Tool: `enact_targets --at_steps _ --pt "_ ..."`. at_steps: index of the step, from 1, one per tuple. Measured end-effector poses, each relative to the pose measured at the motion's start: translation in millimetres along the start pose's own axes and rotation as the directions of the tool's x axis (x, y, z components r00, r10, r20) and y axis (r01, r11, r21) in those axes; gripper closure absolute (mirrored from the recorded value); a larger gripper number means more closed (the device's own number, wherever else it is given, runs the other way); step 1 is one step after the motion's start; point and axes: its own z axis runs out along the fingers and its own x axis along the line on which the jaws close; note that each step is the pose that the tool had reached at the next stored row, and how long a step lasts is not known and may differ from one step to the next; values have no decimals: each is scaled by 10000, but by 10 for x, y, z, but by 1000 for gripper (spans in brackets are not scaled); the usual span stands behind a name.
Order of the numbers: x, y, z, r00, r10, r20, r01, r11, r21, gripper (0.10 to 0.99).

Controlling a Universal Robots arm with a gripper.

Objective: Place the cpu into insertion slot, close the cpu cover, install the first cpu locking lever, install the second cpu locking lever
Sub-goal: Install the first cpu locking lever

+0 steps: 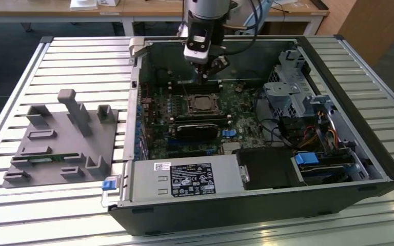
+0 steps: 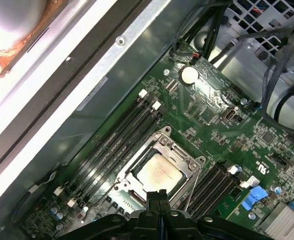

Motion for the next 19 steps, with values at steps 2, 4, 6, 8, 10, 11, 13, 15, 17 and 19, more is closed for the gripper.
enact_targets --at_steps 2,4,6,8,10,11,13,15,17,19 --pt "0 0 0 9999 -120 -2 120 9999 0 980" --pt "0 0 0 9997 -241 -3 241 9997 -1 980" --pt "0 0 0 9994 -353 -5 353 9994 -1 980" --pt "0 0 0 9989 -465 -7 465 9989 -1 980" --pt "0 0 0 9983 -575 -8 575 9983 -2 980" --pt "0 0 0 9980 -628 -9 628 9980 -2 980" --pt "0 0 0 9974 -719 -11 719 9974 -2 980" --pt "0 0 0 9967 -814 -12 814 9967 -3 980" --pt "0 0 0 9955 -944 -13 944 9955 -3 980" --pt "0 0 0 9945 -1046 -15 1046 9945 -3 980"
